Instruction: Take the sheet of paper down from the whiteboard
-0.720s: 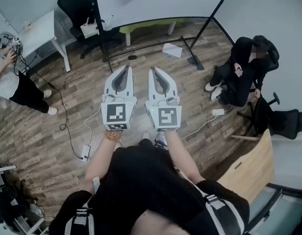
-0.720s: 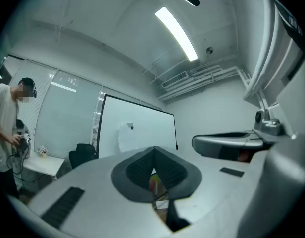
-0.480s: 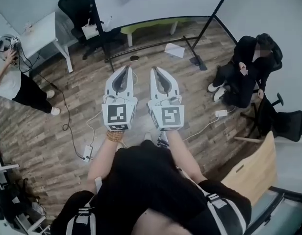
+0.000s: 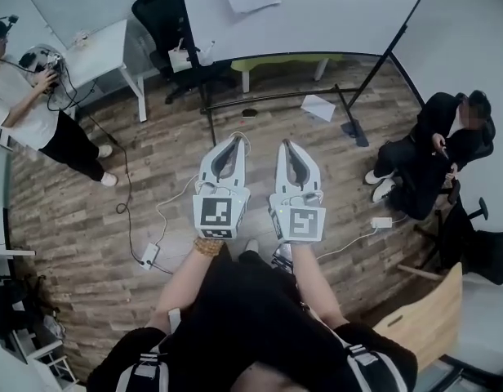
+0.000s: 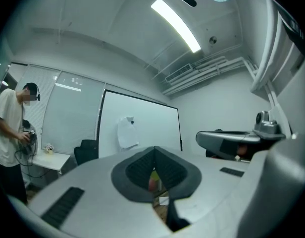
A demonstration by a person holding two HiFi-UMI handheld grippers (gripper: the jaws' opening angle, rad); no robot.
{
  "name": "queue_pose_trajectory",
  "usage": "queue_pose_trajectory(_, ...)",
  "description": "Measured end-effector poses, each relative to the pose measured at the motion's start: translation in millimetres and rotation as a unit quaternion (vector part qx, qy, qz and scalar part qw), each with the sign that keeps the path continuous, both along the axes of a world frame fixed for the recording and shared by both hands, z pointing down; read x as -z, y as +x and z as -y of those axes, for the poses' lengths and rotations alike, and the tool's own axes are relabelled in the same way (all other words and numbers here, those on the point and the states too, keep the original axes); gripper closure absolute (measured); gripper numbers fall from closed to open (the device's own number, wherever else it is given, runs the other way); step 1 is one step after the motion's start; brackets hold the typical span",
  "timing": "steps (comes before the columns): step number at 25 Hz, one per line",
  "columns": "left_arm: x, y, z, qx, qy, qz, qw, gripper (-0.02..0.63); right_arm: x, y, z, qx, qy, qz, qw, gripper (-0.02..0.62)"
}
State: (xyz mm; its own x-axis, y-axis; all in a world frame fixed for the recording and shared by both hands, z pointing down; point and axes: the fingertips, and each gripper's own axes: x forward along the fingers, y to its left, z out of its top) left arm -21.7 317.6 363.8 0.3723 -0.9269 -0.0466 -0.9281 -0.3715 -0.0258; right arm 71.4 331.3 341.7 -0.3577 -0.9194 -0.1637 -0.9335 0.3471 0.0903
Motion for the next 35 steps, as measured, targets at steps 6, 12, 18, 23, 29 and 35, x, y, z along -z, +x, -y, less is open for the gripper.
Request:
queue_pose_trajectory(6,-1,3,20,-0.003,-0.004,-0.008,1.0,0.595,-7,-7,20,0.01,-0.014,-0.009,1.0,0.598)
queue_pose_trajectory(12,-6,1,58,-0.023,-0.002,-0.023,0.9995,0.595,-11,-14,54,-0.005,-0.015,-0.031,0.999,0.598)
queue_pose_trajectory(18,-11,-33,124,-0.033,0.0,-0.048,0.9983,0.595,-7,-52,108,0.002,0.014,-0.054,0.998,0.598)
queue_pose_trajectory(23,-7,-45,177,-0.048,-0.001,-0.064,0.9968,0.595,-7,-70,158,-0.002,0.005,-0.072,0.997,0.598)
queue_pose_trajectory(29,-10,-60,218,-0.068,-0.003,-0.069,0.9953,0.595,-11,-85,196,-0.017,-0.006,-0.078,0.997,0.597)
queue_pose_trajectory(35,-16,-71,254,-0.068,-0.012,-0.06,0.9958,0.595,-17,-81,226,-0.04,-0.021,-0.081,0.996,0.597)
